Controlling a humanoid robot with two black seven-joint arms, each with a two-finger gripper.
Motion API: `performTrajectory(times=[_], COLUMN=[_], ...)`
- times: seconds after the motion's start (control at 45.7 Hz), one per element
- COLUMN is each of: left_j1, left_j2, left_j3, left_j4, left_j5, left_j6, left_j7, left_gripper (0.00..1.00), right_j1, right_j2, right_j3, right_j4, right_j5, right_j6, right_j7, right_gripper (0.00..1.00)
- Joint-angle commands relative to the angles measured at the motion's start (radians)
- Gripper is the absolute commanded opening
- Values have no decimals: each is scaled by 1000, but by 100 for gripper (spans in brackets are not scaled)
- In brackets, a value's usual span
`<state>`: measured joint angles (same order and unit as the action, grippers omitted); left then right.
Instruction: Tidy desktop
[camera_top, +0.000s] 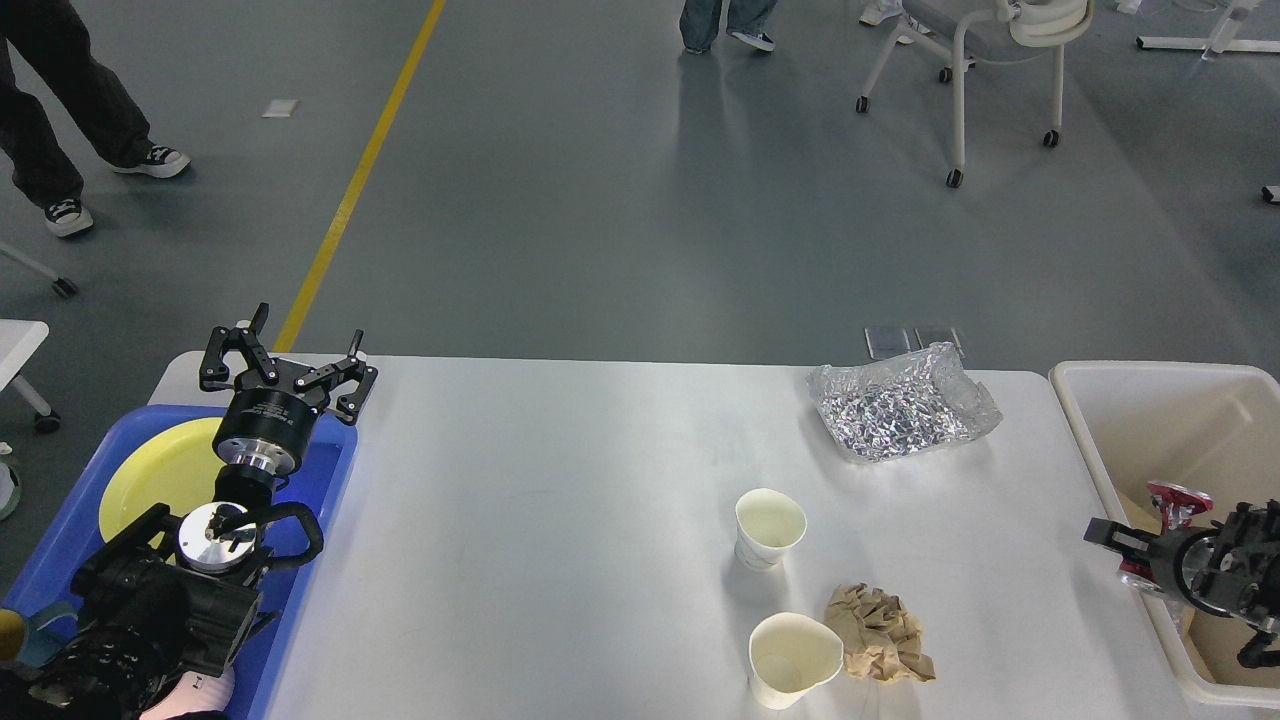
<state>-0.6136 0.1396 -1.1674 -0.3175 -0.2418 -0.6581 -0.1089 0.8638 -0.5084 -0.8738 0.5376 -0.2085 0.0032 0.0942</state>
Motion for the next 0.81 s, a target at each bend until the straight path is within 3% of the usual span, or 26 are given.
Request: performTrajectory(times=[0.0,0.197,0.306,0.591,0.722,0.788], left_j1=[0,0,0,0,0,0], left_j2=[0,0,0,0,0,0], left_j3=[0,0,0,0,0,0], left_j4=[0,0,0,0,0,0], left_j5=[-1,-1,1,-1,-1,-1], left_j6=[0,0,0,0,0,0], left_j7=[0,0,0,0,0,0], left_gripper=[100,100,100,100,100,100], right_j1=[26,98,228,794,1090,1190], right_j2=[-15,-50,-97,-159,-101,-53], right_j3=[-1,-7,-14,-80,-89,-117], right_j4=[4,44,151,544,759,830], right_j5=[0,0,-5,-23,-54,-54], right_j6=[3,9,50,380,532,551], right_j7=[1,1,1,-11,-14,-16], right_gripper=[0,0,0,0,0,0])
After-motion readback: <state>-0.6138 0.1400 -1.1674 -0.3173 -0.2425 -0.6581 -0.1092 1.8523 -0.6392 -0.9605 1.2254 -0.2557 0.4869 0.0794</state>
